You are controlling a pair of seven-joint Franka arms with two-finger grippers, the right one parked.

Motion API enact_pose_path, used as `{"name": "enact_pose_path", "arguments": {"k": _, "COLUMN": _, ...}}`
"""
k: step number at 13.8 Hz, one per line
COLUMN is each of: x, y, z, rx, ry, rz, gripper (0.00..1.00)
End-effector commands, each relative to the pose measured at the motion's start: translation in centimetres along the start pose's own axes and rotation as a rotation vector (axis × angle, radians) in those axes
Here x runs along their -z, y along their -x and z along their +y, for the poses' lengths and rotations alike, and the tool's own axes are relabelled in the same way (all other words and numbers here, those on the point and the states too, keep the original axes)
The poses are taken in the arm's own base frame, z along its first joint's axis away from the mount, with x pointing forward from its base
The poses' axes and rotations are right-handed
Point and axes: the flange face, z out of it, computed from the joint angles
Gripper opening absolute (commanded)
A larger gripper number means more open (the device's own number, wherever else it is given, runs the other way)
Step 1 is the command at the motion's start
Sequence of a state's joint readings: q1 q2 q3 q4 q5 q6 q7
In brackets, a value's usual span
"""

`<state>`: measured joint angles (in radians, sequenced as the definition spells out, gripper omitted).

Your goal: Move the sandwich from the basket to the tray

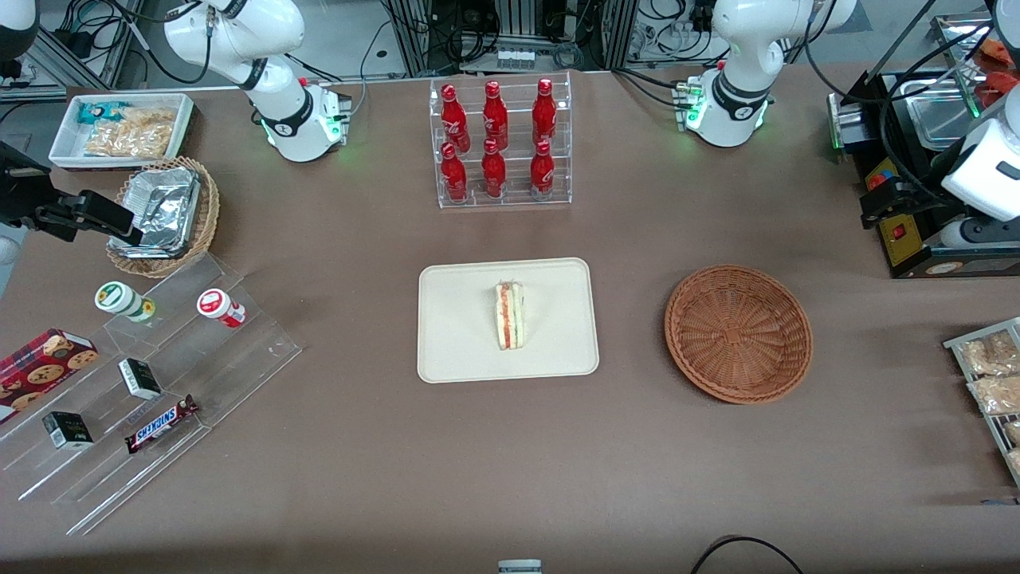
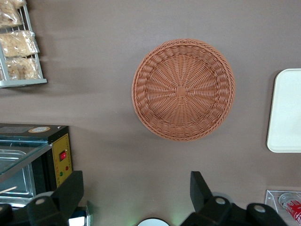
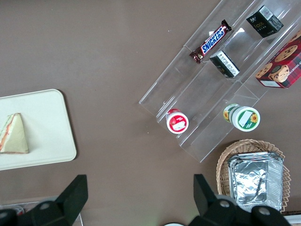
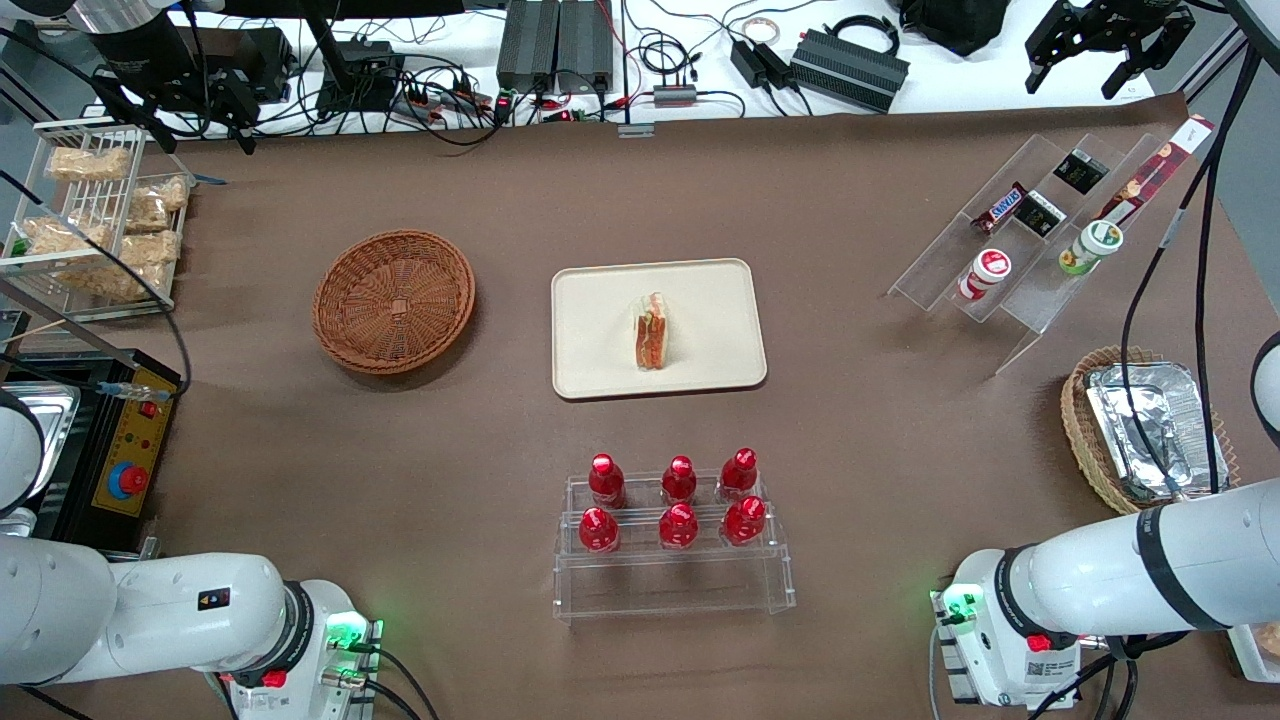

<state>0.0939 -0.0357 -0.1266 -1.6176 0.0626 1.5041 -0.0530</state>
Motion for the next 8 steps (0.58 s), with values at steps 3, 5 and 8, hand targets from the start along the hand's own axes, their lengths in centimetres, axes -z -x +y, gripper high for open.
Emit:
{"name": "enact_pose_path", "arguments": {"k": 3, "x": 0.96, "y": 0.46, "z": -0.06, "rx": -0.007, "ry": 0.001, "rz": 0.004, "gripper": 1.0}}
{"name": "enact_pose_path", "arguments": {"k": 5, "x": 1.07, "y": 0.61, "z": -0.45, "rx": -0.004, "ry": 0.01, "rz": 0.005, "gripper": 1.0}}
{"name": "enact_pose_path", "arguments": {"k": 8, "x": 1.3, "y": 0.96, "z": -0.35, "rx": -0.006, "ry": 0.034, "rz": 0.001, "gripper": 1.0}}
